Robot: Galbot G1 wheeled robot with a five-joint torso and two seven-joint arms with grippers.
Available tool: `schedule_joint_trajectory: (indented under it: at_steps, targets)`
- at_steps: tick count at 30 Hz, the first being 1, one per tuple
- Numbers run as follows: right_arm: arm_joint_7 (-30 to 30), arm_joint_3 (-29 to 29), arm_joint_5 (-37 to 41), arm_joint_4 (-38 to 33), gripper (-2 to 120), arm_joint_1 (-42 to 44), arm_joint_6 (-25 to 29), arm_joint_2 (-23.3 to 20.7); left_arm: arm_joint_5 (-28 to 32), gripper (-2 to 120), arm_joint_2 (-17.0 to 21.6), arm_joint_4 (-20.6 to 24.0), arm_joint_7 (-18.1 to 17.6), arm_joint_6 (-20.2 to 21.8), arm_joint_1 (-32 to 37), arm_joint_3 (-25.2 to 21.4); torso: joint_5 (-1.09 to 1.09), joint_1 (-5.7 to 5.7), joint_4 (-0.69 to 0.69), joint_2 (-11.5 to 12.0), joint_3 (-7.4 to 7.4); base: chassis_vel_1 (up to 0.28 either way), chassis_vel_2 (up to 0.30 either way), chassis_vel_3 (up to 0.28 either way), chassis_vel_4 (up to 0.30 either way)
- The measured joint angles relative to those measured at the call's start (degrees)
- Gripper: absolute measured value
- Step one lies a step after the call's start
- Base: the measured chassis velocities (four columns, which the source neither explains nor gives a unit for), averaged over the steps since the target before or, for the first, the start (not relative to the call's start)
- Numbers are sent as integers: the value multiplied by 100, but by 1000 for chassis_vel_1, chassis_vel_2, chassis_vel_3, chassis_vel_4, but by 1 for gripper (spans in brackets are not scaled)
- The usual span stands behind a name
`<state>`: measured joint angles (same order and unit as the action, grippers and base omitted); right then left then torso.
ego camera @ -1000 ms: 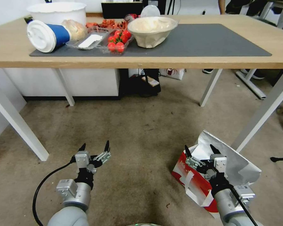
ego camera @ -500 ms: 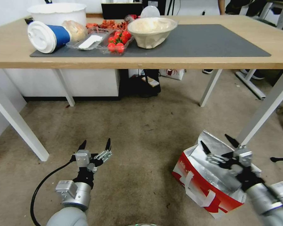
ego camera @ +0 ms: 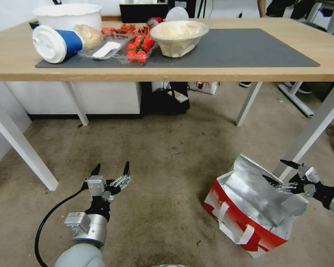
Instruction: Pick up the food delivery bag from the floor and place it on the table.
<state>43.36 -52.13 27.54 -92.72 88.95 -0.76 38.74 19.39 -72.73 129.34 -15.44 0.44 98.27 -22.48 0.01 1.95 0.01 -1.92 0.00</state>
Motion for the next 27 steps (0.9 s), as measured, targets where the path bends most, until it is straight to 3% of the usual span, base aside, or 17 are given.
schedule_joint_trajectory:
  at_steps: [11,27]
  targets:
    - [865,525,-333,788,100,-588,33,-368,-53,100,-138,-20,-54,33,-1,-12,-1,0,-2,-2,0,0,0,0,0]
    - [1146,732,-515,1319,100,-731,151,-340,-98,100,-219,-69,-109,82,-38,-41,0,0,-1,-3,0,0,0,0,0]
